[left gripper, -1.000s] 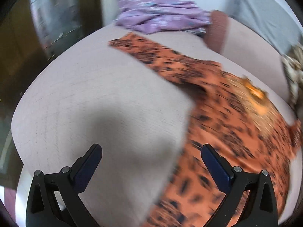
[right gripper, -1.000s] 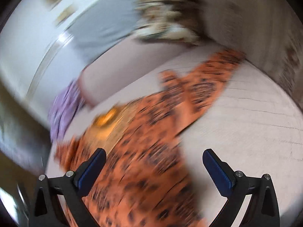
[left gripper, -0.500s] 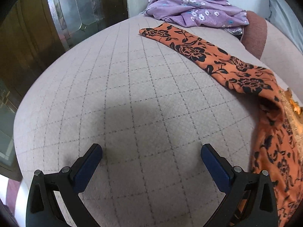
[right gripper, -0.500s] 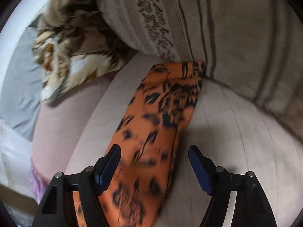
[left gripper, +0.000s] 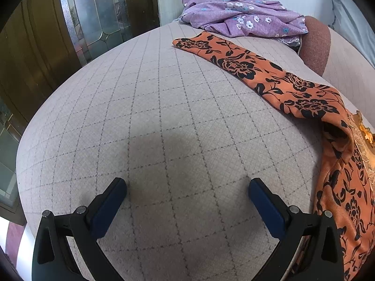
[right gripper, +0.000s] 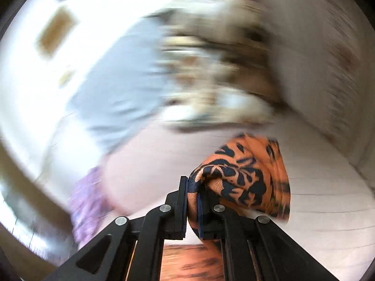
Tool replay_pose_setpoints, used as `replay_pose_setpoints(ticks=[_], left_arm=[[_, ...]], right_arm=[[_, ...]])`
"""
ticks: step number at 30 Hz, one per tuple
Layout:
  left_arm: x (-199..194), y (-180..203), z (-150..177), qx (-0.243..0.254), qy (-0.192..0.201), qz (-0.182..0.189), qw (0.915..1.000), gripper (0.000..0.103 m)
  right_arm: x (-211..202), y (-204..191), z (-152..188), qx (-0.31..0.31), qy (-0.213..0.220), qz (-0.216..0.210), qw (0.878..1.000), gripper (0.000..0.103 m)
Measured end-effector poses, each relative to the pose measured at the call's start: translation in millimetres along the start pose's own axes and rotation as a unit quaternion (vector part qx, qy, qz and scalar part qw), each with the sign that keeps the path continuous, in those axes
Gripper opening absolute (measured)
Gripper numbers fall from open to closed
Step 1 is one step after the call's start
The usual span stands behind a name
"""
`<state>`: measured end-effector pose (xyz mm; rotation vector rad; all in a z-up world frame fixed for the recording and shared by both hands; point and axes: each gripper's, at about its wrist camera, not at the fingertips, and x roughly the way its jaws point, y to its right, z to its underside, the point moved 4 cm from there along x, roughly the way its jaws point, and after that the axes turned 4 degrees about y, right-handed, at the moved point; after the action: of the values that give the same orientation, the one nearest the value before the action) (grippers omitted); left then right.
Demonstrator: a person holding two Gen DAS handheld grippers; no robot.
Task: Fold small clothes
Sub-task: 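Grasp a sleeve with the right gripper and fold it across the blouse body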
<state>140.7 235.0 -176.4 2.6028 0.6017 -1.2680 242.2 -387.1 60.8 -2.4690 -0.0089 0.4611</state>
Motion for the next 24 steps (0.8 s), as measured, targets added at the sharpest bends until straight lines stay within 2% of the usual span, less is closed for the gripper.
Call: replay_pose_setpoints(ticks=[1, 3, 5, 6, 8, 9, 11, 12, 14, 20, 24], left_arm=[[-0.3, -0.4, 0.4, -0.001, 0.000, 0.002, 1.0000, 0.103], [-1.3, -1.2, 0.9, -0.005, -0.002, 0.007, 1.0000, 0.103], [-2.1, -2.0, 0.9, -0.009, -0.002, 0.011, 0.9999, 0.103], [-2.6, -2.7, 0.8, -0.011, -0.003, 0.014, 0.9998, 0.103], [-3.1, -3.9, 0.7, -0.014, -0.004, 0.020, 0.9997, 0.103], [-3.3, -3.9, 0.7, -0.013, -0.005, 0.021, 0.9997, 0.103], [-3.9, -4.6, 0.9, -0.012, -0.007, 0.026, 0.9996, 0.103], [-4.7, -5.5, 1.0, -0.014, -0.008, 0.031, 0.9994, 0.103], [-5.6, -7.1, 0.3, -0.023, -0.008, 0.036, 0.9990, 0.103], [-6.7, -5.2, 0.4, -0.031, -0.006, 0.034, 0.9989, 0.103], [-5.9, -4.9, 0.2, -0.032, -0.007, 0.033, 0.9989, 0.103]], right_arm=[[-7.4, -48.0, 10.1, -0.029, 0.000, -0.037, 0.999, 0.007], [-16.8, -121.0, 45.9, -0.076, -0.010, -0.076, 0.994, 0.009], [-8.5, -177.2, 105.5, -0.108, -0.042, -0.086, 0.990, 0.011], [3.2, -193.4, 141.2, -0.109, -0.071, -0.090, 0.987, 0.022], [34.3, -210.1, 222.1, -0.101, -0.154, -0.090, 0.979, 0.088], [47.3, -213.7, 258.7, -0.109, -0.196, -0.086, 0.971, 0.103], [74.6, -208.9, 336.4, -0.143, -0.278, -0.055, 0.948, 0.101], [78.8, -202.8, 364.7, -0.145, -0.312, -0.043, 0.938, 0.101], [67.9, -200.3, 373.0, -0.131, -0.307, -0.062, 0.941, 0.101], [45.4, -194.1, 301.3, -0.111, -0.222, -0.053, 0.967, 0.101], [64.6, -155.5, 279.7, -0.069, -0.188, -0.031, 0.979, 0.102]])
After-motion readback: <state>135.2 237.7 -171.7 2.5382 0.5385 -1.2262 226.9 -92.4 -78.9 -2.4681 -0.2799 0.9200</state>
